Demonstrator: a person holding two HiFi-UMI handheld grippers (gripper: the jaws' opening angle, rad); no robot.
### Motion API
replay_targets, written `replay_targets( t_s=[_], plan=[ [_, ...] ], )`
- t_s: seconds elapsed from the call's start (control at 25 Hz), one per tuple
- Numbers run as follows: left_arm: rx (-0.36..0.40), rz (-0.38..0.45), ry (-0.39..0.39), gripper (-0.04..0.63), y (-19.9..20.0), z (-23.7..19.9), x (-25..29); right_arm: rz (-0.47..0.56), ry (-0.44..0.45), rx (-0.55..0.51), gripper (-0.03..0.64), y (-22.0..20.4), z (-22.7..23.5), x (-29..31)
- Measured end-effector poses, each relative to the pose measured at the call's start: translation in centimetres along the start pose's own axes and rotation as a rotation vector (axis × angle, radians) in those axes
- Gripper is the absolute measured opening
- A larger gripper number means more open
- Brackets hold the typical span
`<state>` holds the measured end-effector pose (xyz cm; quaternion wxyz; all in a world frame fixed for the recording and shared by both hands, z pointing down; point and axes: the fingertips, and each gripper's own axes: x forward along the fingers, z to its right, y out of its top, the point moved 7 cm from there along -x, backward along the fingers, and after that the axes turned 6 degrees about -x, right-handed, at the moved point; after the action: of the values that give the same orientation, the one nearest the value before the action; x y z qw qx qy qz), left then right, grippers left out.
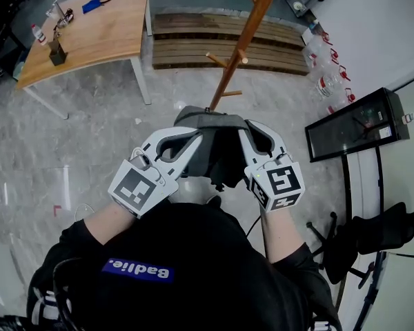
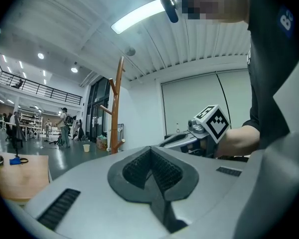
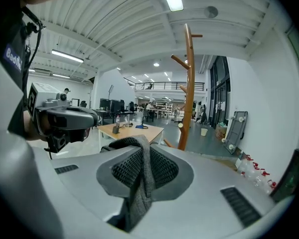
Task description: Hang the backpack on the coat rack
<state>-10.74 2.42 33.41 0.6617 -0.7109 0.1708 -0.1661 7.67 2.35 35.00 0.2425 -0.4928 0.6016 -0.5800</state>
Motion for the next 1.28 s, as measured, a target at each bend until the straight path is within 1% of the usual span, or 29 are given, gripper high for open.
replay_targets(
  t_s=[0.12, 0.24, 0.36, 0.6, 0.76, 0.88, 1.04, 1.28],
  plan=[
    [0.013, 0.004, 0.001, 0.009, 0.0, 0.1, 1.5, -0.003, 0.005, 0.009, 0.043, 0.1, 2.4, 0.6],
    [0.008, 0.004, 0.02, 0.009, 0.1, -1.0, 2.2, -0.004, 0.021, 0.018, 0.043, 0.9, 4.0, 2.4],
    [0.016, 0.002, 0.062, 0.009, 0.1, -2.3, 3.9, 0.002, 0.053, 0.016, 0.043, 1.3, 5.6, 4.3],
    [0.048, 0.024, 0.161, 0.009, 1.4, -3.8, 7.8, 0.033, 0.133, 0.007, 0.043, 1.3, 8.8, 7.1],
    [0.028, 0.048, 0.201, 0.009, 1.9, -4.5, 9.2, 0.045, 0.162, 0.009, 0.041, 1.5, 10.8, 8.6],
    [0.02, 0.045, 0.199, 0.009, 1.8, -5.0, 9.9, 0.035, 0.173, 0.006, 0.041, 1.9, 11.8, 9.6],
    [-0.002, 0.033, 0.161, 0.009, 1.5, -6.2, 10.5, 0.003, 0.163, -0.001, 0.041, 2.7, 12.6, 10.6],
    [-0.021, 0.038, 0.096, 0.009, 1.3, -8.0, 10.2, -0.092, 0.162, 0.047, 0.043, 2.6, 13.7, 12.0]
  ],
)
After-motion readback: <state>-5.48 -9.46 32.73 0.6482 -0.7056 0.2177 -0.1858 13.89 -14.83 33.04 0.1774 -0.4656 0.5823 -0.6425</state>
